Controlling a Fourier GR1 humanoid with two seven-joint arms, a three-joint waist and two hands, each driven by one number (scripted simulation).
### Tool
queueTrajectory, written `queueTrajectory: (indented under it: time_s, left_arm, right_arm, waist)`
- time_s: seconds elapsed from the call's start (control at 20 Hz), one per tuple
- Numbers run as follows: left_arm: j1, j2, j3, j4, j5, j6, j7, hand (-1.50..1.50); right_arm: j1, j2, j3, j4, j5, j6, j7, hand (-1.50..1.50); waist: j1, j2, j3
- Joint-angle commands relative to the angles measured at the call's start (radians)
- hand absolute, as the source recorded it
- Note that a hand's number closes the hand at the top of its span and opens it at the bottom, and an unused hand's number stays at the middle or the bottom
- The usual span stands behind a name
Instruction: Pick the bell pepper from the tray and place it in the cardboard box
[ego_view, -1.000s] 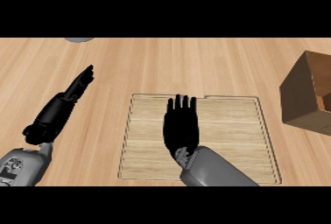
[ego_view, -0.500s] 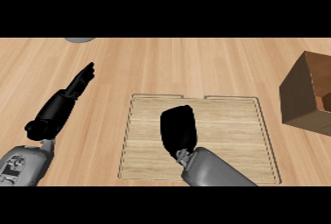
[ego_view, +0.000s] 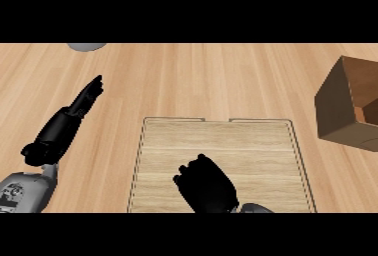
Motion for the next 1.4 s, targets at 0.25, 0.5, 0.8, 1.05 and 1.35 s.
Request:
queueTrajectory:
  time_s: [0.25,0.5,0.8,1.05,1.35]
  left_arm:
    - [0.009,0.015,0.028,0.011,0.011,-0.017,-0.003,0.00]
    - [0.011,0.013,0.033,-0.036,0.007,-0.018,0.023,0.00]
    - [0.043,-0.015,0.015,-0.031,-0.011,-0.006,-0.008,0.00]
    - [0.016,-0.010,0.017,-0.058,-0.012,-0.020,0.027,0.00]
    - [-0.026,-0.047,0.012,-0.005,-0.035,-0.026,0.013,0.00]
  right_arm:
    - [0.204,-0.444,-0.081,-0.506,-0.130,-0.204,-0.426,1.50]
    - [0.379,-0.631,-0.307,-0.741,-0.272,-0.244,-0.485,1.50]
    - [0.451,-0.513,-0.613,-0.749,-0.522,-0.281,-0.315,1.50]
    - [0.375,-0.526,-0.909,-0.599,-0.738,-0.227,-0.283,1.50]
    - [0.262,-0.554,-1.074,-0.259,-0.854,-0.160,-0.398,1.50]
  waist:
    - [-0.025,0.002,0.001]
    - [-0.012,0.003,0.000]
    - [-0.018,0.006,-0.001]
    - [0.010,0.008,-0.001]
    - [0.021,0.012,-0.001]
